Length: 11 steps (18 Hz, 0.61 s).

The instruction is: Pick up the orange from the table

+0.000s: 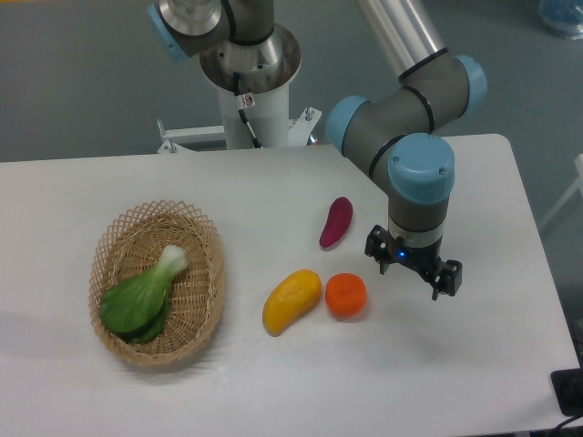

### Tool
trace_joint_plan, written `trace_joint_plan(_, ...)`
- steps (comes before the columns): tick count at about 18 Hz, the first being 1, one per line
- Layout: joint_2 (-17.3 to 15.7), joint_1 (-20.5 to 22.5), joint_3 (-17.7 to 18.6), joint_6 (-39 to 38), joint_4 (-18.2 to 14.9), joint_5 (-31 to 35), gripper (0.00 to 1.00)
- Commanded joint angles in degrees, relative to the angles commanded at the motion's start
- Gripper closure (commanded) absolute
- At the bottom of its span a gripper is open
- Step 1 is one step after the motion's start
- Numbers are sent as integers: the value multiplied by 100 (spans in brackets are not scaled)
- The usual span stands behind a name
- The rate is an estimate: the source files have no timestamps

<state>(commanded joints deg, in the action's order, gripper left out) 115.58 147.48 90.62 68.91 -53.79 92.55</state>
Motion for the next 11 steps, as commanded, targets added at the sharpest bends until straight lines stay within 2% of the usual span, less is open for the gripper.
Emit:
trace_joint_plan(9,44,0,-44,-97,-9,-52,0)
trace_joint_plan(11,70,9,-44,-508,-9,-53,0)
